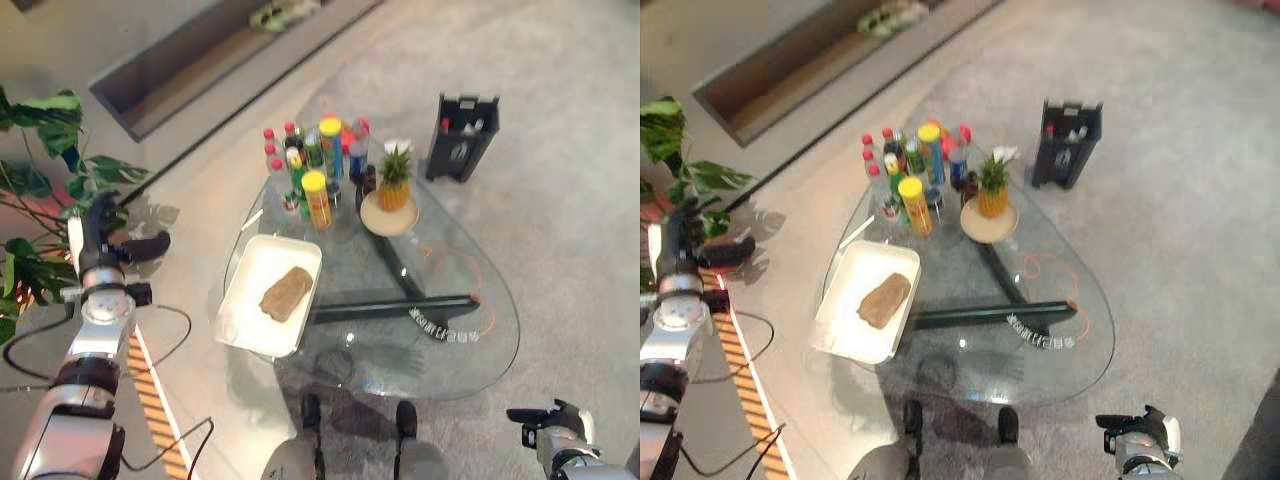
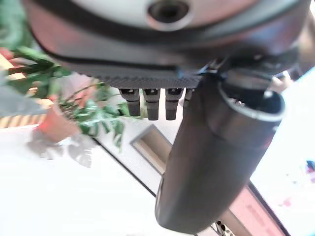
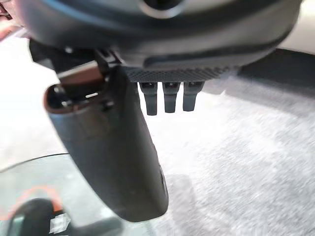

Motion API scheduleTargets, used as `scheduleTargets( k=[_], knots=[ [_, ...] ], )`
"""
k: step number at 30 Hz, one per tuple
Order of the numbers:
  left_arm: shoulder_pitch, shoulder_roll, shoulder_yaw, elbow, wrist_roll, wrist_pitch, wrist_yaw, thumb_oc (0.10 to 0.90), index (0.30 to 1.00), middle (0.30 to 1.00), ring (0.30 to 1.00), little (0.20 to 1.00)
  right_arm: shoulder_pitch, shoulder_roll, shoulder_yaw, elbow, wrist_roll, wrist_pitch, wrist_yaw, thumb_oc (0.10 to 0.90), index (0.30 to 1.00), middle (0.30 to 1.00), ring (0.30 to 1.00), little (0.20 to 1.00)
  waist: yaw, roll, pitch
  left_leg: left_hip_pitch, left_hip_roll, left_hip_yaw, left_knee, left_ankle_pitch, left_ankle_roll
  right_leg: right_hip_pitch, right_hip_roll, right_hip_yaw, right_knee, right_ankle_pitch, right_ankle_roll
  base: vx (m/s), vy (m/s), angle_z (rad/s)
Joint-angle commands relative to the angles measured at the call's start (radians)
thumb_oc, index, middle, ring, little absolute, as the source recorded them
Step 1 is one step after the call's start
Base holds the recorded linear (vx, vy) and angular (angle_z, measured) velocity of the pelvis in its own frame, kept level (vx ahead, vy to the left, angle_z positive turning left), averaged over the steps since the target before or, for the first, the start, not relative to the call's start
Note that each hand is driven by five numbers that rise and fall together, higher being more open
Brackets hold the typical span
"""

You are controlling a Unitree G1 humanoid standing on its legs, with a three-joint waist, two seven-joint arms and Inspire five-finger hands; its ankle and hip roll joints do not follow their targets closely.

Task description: Wipe the table with a cloth and put it in the basket.

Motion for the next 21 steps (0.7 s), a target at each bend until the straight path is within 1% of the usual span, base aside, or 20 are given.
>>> scheduleTargets(
  k=[1, 3, 4, 5, 6, 7, 8, 9, 11, 12, 15, 16, 17, 19, 20, 21],
  knots=[
    [0.014, -0.019, 0.105, 0.043, -0.028, -0.054, -0.087, 0.800, 0.900, 0.900, 0.900, 0.900, 0.069, -0.013, 0.018, 0.011, -0.075, 0.006, 0.012, 0.800, 0.900, 0.900, 0.900, 0.900, 0.031, -0.025, -0.092, 0.058, -0.028, 0.016, 0.000, -0.110, -0.007, -0.019, -0.045, 0.016, 0.003, 0.019, 0.029, 0.04, 0.011, 0.09],
    [0.099, -0.065, 0.122, 0.089, -0.034, -0.043, -0.136, 0.800, 0.900, 0.900, 0.900, 0.900, 0.082, 0.007, 0.028, 0.003, -0.083, 0.014, 0.025, 0.800, 0.900, 0.900, 0.900, 0.900, 0.045, -0.028, -0.113, 0.075, -0.023, 0.017, 0.000, -0.118, -0.008, 0.003, -0.048, 0.003, -0.001, 0.012, 0.032, 0.03, 0.020, 0.04],
    [0.103, -0.066, 0.123, 0.092, -0.039, -0.042, -0.140, 0.800, 0.900, 0.900, 0.900, 0.900, 0.084, 0.008, 0.028, 0.002, -0.082, 0.014, 0.026, 0.800, 0.900, 0.900, 0.900, 0.900, 0.045, -0.028, -0.114, 0.077, -0.023, 0.017, 0.000, -0.119, -0.008, 0.005, -0.048, 0.003, -0.001, 0.011, 0.032, 0.05, 0.022, 0.01],
    [0.136, -0.091, 0.142, 0.138, -0.064, -0.016, -0.192, 0.800, 0.900, 0.900, 0.900, 0.900, 0.091, 0.019, 0.027, 0.005, -0.087, 0.018, 0.037, 0.800, 0.900, 0.900, 0.900, 0.900, 0.048, -0.030, -0.124, 0.085, -0.022, 0.018, 0.000, -0.123, -0.007, 0.015, -0.048, -0.001, -0.001, 0.006, 0.032, 0.06, 0.018, 0.02],
    [0.159, -0.112, 0.156, 0.182, -0.083, 0.002, -0.221, 0.800, 0.900, 0.900, 0.900, 0.900, 0.096, 0.028, 0.029, 0.007, -0.109, 0.022, 0.047, 0.800, 0.900, 0.900, 0.900, 0.900, 0.049, -0.032, -0.131, 0.092, -0.020, 0.021, 0.000, -0.127, -0.005, 0.022, -0.048, -0.004, -0.001, 0.002, 0.031, 0.06, 0.018, 0.04],
    [0.163, -0.116, 0.158, 0.192, -0.096, 0.015, -0.227, 0.800, 0.900, 0.900, 0.900, 0.900, 0.097, 0.029, 0.031, 0.009, -0.115, 0.023, 0.049, 0.800, 0.900, 0.900, 0.900, 0.900, 0.049, -0.032, -0.133, 0.094, -0.019, 0.021, 0.000, -0.127, -0.005, 0.024, -0.048, -0.004, -0.001, 0.001, 0.031, 0.08, 0.018, 0.05],
    [0.190, -0.156, 0.168, 0.285, -0.084, 0.035, -0.261, 0.800, 0.900, 0.900, 0.900, 0.900, 0.101, 0.040, 0.041, 0.017, -0.142, 0.031, 0.067, 0.800, 0.900, 0.900, 0.900, 0.900, 0.046, -0.034, -0.143, 0.104, -0.016, 0.025, 0.000, -0.132, -0.003, 0.033, -0.046, -0.004, -0.001, -0.005, 0.028, 0.07, 0.014, 0.02],
    [0.196, -0.169, 0.168, 0.313, -0.084, 0.063, -0.272, 0.800, 0.900, 0.900, 0.900, 0.900, 0.102, 0.043, 0.045, 0.020, -0.147, 0.034, 0.072, 0.800, 0.900, 0.900, 0.900, 0.900, 0.046, -0.035, -0.146, 0.107, -0.015, 0.025, 0.000, -0.133, -0.003, 0.036, -0.045, -0.003, -0.001, -0.006, 0.027, 0.09, 0.013, 0.00],
    [0.211, -0.199, 0.161, 0.382, -0.025, 0.080, -0.283, 0.800, 0.900, 0.900, 0.900, 0.900, 0.103, 0.050, 0.054, 0.027, -0.174, 0.044, 0.090, 0.800, 0.900, 0.900, 0.900, 0.900, 0.043, -0.037, -0.153, 0.115, -0.014, 0.027, 0.000, -0.136, -0.001, 0.044, -0.042, -0.001, -0.001, -0.010, 0.025, 0.06, 0.004, 0.00],
    [0.221, -0.218, 0.147, 0.433, 0.016, 0.107, -0.293, 0.800, 0.900, 0.900, 0.900, 0.900, 0.103, 0.057, 0.069, 0.032, -0.197, 0.050, 0.109, 0.800, 0.900, 0.900, 0.900, 0.900, 0.040, -0.040, -0.159, 0.119, -0.014, 0.026, 0.000, -0.137, 0.000, 0.049, -0.039, 0.003, -0.001, -0.013, 0.024, 0.05, 0.005, 0.00],
    [0.234, -0.245, 0.123, 0.488, 0.089, 0.147, -0.298, 0.800, 0.900, 0.900, 0.900, 0.900, 0.105, 0.067, 0.085, 0.037, -0.227, 0.055, 0.130, 0.800, 0.900, 0.900, 0.900, 0.900, 0.035, -0.043, -0.165, 0.126, -0.011, 0.030, 0.000, -0.140, 0.001, 0.055, -0.037, 0.004, -0.001, -0.016, 0.024, 0.05, 0.006, 0.00],
    [0.242, -0.270, 0.103, 0.515, 0.106, 0.176, -0.294, 0.800, 0.900, 0.900, 0.900, 0.900, 0.104, 0.075, 0.097, 0.040, -0.228, 0.064, 0.137, 0.800, 0.900, 0.900, 0.900, 0.900, 0.032, -0.045, -0.168, 0.128, -0.008, 0.032, 0.000, -0.141, 0.001, 0.058, -0.037, 0.004, -0.001, -0.016, 0.024, 0.04, 0.004, -0.01],
    [0.245, -0.279, 0.097, 0.521, 0.118, 0.193, -0.295, 0.800, 0.900, 0.900, 0.900, 0.900, 0.103, 0.078, 0.100, 0.041, -0.231, 0.067, 0.141, 0.800, 0.900, 0.900, 0.900, 0.900, 0.031, -0.046, -0.168, 0.130, -0.007, 0.032, 0.000, -0.142, 0.001, 0.059, -0.036, 0.005, -0.001, -0.017, 0.024, 0.04, 0.001, -0.01],
    [0.260, -0.325, 0.065, 0.545, 0.177, 0.216, -0.297, 0.800, 0.900, 0.900, 0.900, 0.900, 0.102, 0.092, 0.109, 0.040, -0.265, 0.071, 0.151, 0.800, 0.900, 0.900, 0.900, 0.900, 0.030, -0.050, -0.171, 0.133, -0.003, 0.035, 0.000, -0.144, 0.000, 0.061, -0.037, 0.003, -0.001, -0.018, 0.026, 0.03, -0.003, -0.02],
    [0.267, -0.347, 0.043, 0.549, 0.210, 0.241, -0.310, 0.800, 0.900, 0.900, 0.900, 0.900, 0.102, 0.101, 0.120, 0.035, -0.284, 0.074, 0.157, 0.800, 0.900, 0.900, 0.900, 0.900, 0.031, -0.052, -0.172, 0.135, -0.002, 0.036, 0.000, -0.144, 0.000, 0.062, -0.037, 0.003, -0.001, -0.017, 0.026, 0.00, 0.000, 0.00],
    [0.270, -0.356, 0.033, 0.550, 0.221, 0.248, -0.317, 0.800, 0.900, 0.900, 0.900, 0.900, 0.101, 0.105, 0.125, 0.033, -0.295, 0.076, 0.161, 0.800, 0.900, 0.900, 0.900, 0.900, 0.031, -0.053, -0.172, 0.136, -0.001, 0.037, 0.000, -0.144, 0.000, 0.062, -0.037, 0.003, -0.001, -0.017, 0.027, 0.00, 0.000, 0.00]
  ],
)
